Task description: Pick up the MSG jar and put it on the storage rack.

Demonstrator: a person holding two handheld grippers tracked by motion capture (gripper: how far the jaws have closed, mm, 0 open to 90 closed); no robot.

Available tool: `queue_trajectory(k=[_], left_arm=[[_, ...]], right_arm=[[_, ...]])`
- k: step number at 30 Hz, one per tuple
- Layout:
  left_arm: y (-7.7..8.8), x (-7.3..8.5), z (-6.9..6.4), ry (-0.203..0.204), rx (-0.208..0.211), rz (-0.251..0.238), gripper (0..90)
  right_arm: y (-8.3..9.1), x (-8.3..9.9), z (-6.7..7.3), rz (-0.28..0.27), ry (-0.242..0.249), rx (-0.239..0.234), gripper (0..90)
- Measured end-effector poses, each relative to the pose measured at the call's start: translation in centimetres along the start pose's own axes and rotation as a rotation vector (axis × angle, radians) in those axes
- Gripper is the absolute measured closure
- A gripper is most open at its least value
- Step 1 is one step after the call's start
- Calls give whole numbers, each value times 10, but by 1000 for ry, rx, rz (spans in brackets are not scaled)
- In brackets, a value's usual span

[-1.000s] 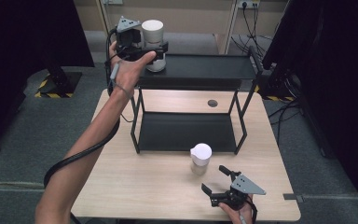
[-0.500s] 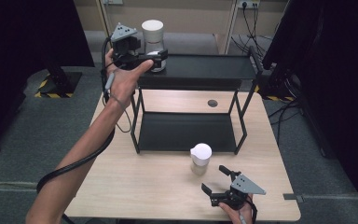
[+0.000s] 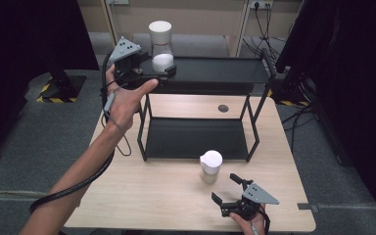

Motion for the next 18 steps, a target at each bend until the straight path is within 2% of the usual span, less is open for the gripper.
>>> queue_trajectory(k=[4,7,14,18], left_arm=[[6,8,-2,-10,27,-5,20],[10,15,-5,-35,34,-15,20],[20,31,-8,-27,86,-16,19],[25,41,-13,-45,105,-27,18]], right_arm=[[0,0,0,-2,1,1,6],[0,0,0,-1,2,0,5],[1,0,0,1,0,4,5],[0,0,0,1,5,3,5]])
Point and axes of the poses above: each handheld gripper's, and its own axes: y roughly backward along the jaws, x roughly out of its underside, z roughly to its left, the point moved 3 cm from there along -y, roughly forward along the jaws, and after that the axes turned 9 degrees about y, right-handed, at the moved point
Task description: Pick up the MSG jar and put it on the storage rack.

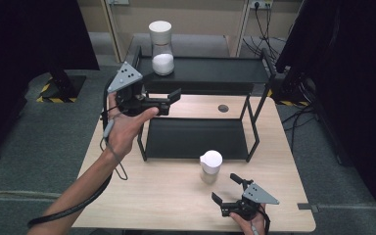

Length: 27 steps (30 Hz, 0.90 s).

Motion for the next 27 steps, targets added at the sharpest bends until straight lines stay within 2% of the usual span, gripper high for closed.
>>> queue_trajectory(k=[14,18,27], left_arm=[[6,42,-8,3,81,-24,9],[8,55,-10,-8,93,-21,6],[8,84,-8,15,119,-22,2]], right_arm=[[1,0,0,-1,-1,3,5],[1,0,0,0,-1,1,5],[1,0,0,0,-1,2,5]])
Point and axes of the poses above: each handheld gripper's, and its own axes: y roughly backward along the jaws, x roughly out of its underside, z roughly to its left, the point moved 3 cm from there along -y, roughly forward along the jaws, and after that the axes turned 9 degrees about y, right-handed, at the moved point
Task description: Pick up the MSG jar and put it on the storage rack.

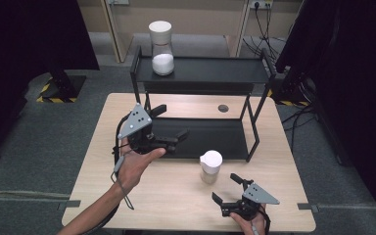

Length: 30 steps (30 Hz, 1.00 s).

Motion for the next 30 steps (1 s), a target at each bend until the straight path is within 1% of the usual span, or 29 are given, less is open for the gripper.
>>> queue_trajectory(k=[2,6,8,11,15,19,23,26,27,28,30], left_arm=[[0,7,1,0,1,4,0],[2,20,2,16,12,8,0],[2,26,1,9,17,13,0],[5,36,1,21,28,15,0],[8,48,-2,0,19,12,0],[10,60,-1,4,37,25,0],[13,73,-3,-6,41,38,0],[14,81,-1,13,48,49,0],[14,81,-1,13,48,49,0],[15,91,-2,17,53,58,0],[15,93,-2,15,55,57,0]], right_arm=[[0,0,0,0,0,1,5],[0,0,0,-1,1,1,5],[0,0,0,0,-2,0,5],[1,0,0,-2,1,1,5],[1,0,0,-3,1,1,5],[0,0,0,-3,0,-1,5],[0,0,-1,-3,1,-2,5],[0,0,0,-3,1,-1,5],[0,0,0,-3,1,-1,5],[0,0,0,-3,1,-1,5],[0,0,0,-2,2,-2,5]])
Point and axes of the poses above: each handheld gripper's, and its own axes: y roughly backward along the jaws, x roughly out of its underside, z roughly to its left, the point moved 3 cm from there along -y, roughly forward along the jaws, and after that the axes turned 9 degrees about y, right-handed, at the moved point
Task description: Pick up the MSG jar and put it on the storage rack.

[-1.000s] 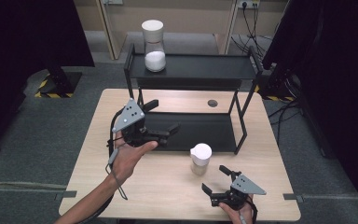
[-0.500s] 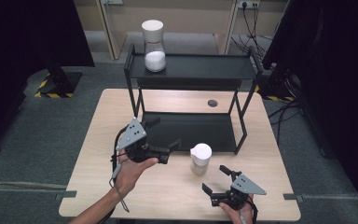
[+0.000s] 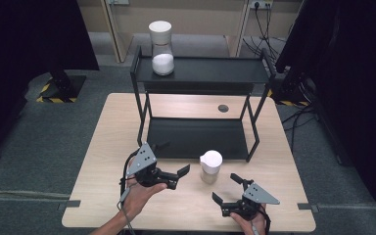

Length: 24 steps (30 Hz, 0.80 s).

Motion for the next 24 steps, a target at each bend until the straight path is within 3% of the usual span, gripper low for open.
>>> queue_trajectory(k=[8,11,24], left_arm=[[-2,16,-2,-6,18,19,0],[0,22,0,17,29,17,0],[5,55,2,33,16,11,0]], right_arm=[[0,0,0,0,0,0,5],[0,0,0,0,-1,0,5],[-1,0,0,1,1,-1,5]])
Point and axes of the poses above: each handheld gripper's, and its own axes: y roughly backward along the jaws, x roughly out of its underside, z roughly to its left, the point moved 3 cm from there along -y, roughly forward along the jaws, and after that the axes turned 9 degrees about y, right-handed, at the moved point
